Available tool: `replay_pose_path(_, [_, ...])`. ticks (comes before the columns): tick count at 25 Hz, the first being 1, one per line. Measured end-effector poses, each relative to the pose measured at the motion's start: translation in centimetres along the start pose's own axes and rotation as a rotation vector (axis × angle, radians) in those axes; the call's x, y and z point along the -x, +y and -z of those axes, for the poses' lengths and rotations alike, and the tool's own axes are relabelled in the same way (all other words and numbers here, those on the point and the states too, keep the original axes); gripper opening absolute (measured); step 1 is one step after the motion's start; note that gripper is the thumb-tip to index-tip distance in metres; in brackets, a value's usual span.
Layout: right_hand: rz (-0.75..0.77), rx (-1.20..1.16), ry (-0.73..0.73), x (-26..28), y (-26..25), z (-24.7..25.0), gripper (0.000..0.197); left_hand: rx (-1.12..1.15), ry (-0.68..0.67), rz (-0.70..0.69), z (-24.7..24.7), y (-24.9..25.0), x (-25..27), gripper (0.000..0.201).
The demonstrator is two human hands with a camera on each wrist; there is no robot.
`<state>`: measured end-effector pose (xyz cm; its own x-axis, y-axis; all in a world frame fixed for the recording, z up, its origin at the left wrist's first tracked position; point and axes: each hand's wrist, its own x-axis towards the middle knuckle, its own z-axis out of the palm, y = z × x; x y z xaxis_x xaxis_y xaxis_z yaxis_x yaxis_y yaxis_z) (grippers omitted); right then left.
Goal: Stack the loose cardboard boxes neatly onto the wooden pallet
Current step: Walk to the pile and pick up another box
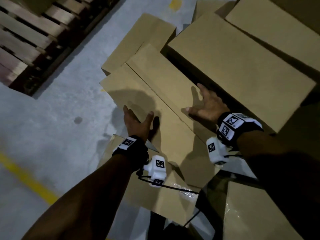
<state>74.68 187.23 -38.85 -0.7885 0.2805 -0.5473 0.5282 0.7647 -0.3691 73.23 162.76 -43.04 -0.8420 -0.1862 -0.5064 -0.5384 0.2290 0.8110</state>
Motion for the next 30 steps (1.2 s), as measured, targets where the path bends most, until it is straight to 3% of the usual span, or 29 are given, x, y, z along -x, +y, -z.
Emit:
replay_pose_path(2, [0.027, 0.013, -0.044, -1.8, 0.0, -0.2, 0.108, -0.042, -0.018, -0.026, -0.3, -0.8, -0.6, 0.124])
replay_pose_path(9, [0.059, 0.132, -0.071, -5.1, -0.7, -0.3, 0.111, -0.059, 0.003, -0.055, -1.4, -2.9, -1.1, 0.108])
replay_pose_path(15, [0.05, 0.131, -0.055, -4.0, -0.8, -0.6, 0.112, 0.031, 0.042, -0.026, -1.9, -3.5, -0.7, 0.106])
replay_pose_path(22, [0.017, 0.089, 0.033, 5.0, -4.0, -0.9, 0.111, 0.055, -0.021, -0.081, 4.2, -2.2, 3.1, 0.108])
replay_pose_path(30, [0.047, -0.2, 0.202, 22.9, -16.8, -1.4, 0.114, -0.071, -0.052, -0.265, 22.2, 4.3, 9.6, 0.106])
